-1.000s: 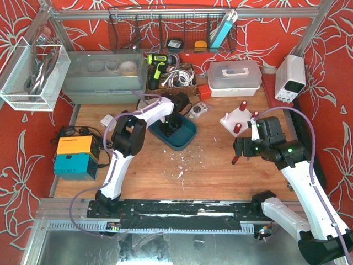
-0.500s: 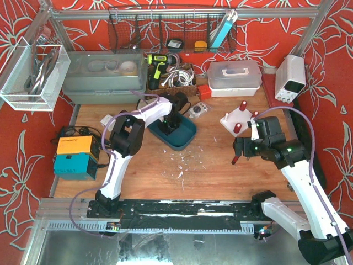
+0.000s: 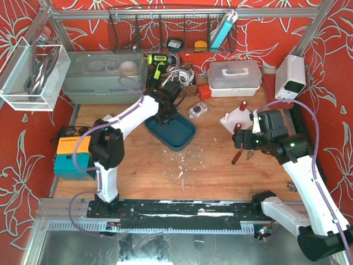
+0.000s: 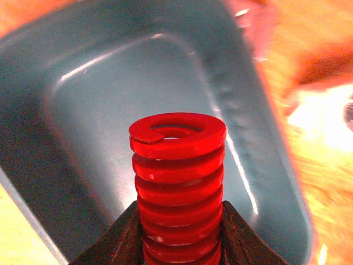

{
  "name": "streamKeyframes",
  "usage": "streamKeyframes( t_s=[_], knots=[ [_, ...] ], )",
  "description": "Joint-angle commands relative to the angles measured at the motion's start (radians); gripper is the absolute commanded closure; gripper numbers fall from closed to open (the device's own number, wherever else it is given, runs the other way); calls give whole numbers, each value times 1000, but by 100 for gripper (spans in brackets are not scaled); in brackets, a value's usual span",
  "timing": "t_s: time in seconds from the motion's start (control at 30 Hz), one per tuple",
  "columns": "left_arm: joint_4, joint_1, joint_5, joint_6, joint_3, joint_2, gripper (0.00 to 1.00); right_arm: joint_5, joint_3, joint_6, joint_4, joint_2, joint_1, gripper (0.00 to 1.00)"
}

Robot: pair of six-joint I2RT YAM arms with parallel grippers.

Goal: Install the large spring

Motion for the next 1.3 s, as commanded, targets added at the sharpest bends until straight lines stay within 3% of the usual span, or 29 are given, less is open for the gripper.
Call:
streamKeyframes(
  t_s=[0.0,0.23,0.43,0.5,0.6,0.67,0.77,0.87,1.1,1.27],
  knots=[
    [187,-37,-32,263,-93,-159,100,-27,58,46,-9,34,6,1],
    [544,-53,106,520,-423,-387,100,-115,161,111,3,164,4,1],
    [794,-94,144,801,-656,-560,100,-236,284,132,3,302,4,1],
    [861,-96,238,874,-713,-592,100,-335,314,130,11,344,5,7],
    [950,-110,360,969,-785,-635,100,-444,340,148,49,401,8,23],
    [989,-118,389,992,-810,-645,100,-488,345,153,63,424,17,32],
    [1035,-132,439,1023,-824,-638,100,-576,362,156,75,473,38,37],
    [1066,-157,512,1095,-822,-618,100,-566,427,106,25,529,83,43],
    [1090,-198,544,1113,-780,-571,100,-629,443,95,7,593,104,50],
    [1091,-211,555,1120,-771,-558,100,-681,432,84,11,623,126,49]
  ],
)
